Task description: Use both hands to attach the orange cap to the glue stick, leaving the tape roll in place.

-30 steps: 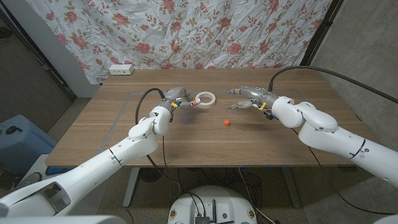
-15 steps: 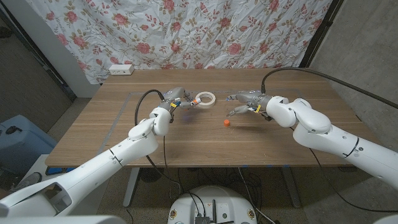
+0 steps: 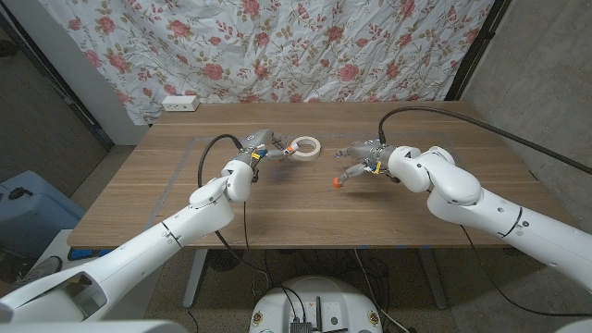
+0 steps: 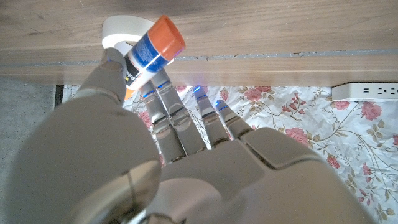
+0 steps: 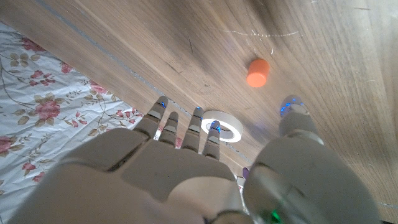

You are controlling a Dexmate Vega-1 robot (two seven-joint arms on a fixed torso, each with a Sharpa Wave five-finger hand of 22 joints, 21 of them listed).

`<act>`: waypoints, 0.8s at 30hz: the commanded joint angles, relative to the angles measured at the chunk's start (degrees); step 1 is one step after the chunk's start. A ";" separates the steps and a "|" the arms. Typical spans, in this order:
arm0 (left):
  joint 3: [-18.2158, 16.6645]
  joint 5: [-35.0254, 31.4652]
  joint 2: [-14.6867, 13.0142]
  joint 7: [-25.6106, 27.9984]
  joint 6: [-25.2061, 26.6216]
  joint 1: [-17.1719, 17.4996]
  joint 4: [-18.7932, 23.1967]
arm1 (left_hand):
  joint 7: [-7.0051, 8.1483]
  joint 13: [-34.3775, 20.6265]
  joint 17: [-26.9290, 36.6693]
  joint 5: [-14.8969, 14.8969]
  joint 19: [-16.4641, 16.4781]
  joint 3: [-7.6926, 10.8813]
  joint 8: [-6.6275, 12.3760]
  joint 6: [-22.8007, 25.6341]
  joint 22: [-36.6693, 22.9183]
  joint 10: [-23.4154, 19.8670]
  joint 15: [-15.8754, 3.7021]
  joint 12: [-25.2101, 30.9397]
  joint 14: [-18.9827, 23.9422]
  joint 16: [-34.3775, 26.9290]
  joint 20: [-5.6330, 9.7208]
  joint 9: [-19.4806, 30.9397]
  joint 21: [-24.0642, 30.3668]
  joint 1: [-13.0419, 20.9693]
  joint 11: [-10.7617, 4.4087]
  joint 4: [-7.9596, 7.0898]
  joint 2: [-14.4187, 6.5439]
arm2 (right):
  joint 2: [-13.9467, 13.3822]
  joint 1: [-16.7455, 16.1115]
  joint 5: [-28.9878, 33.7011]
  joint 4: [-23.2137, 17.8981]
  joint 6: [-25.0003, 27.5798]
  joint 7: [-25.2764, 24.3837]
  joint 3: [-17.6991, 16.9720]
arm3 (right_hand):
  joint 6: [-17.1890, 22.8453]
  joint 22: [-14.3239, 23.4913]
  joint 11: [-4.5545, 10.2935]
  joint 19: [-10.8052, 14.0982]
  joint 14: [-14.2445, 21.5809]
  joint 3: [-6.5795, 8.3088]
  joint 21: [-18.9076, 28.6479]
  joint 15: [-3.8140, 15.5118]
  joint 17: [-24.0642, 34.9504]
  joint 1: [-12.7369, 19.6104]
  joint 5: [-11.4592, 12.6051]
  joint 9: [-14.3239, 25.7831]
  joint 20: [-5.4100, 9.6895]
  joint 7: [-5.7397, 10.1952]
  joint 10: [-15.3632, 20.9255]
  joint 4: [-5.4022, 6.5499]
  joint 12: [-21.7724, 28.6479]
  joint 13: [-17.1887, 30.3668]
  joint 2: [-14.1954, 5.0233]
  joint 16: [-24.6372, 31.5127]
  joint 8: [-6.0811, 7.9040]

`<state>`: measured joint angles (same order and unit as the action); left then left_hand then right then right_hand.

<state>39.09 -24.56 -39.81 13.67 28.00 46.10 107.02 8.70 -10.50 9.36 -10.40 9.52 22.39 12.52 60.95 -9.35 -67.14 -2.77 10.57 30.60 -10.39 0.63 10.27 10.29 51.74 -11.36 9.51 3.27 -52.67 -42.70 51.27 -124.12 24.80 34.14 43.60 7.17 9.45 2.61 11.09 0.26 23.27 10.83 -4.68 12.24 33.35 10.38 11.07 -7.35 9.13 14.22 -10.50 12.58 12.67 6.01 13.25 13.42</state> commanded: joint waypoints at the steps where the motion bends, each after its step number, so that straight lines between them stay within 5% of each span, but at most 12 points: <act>1: -0.27 1.83 0.00 1.79 -1.76 0.41 -0.34 | 0.80 -0.22 0.12 -0.25 -0.01 -0.02 0.31 6.80 -0.16 -1.47 -6.36 0.32 -0.12 0.06 0.32 0.35 -0.08 0.35 -1.47 -0.41 -0.84 | 2.55 -0.83 7.14 2.09 -1.15 3.17 0.57 | 0.52 0.15 0.08 0.84 0.76 0.73 0.42 0.24 0.18 1.42 0.08 0.33 0.04 0.61 0.96 -0.02 0.44 0.25 -0.03 0.62 0.43; 24: -0.33 1.96 -0.91 2.60 -1.31 1.46 0.77 | 0.63 -0.25 0.12 -0.26 -0.32 -0.18 0.05 6.87 -0.16 -1.56 -6.40 0.35 -0.34 0.11 0.21 0.39 -0.01 0.10 -1.47 -0.45 -1.03 | 5.64 -1.27 8.46 5.32 -4.59 3.77 0.34 | 1.84 0.15 1.38 2.00 2.84 2.06 0.37 1.75 0.20 5.21 0.17 0.40 0.88 1.61 3.38 0.22 0.94 0.50 -0.49 1.36 1.08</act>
<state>38.61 -22.57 -40.36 16.17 26.56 47.37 107.50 8.69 -10.55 9.36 -10.38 9.43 22.14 12.36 60.95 -9.35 -67.14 -2.77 10.65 30.61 -10.42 0.72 10.28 10.29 51.51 -11.37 9.27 3.04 -48.35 -43.65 58.85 -120.02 21.34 37.89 43.89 8.60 9.45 4.09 12.48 2.37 25.01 11.06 -2.96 12.26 37.73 10.38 11.34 -6.34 10.56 17.10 -10.34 13.03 12.95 5.12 14.13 14.20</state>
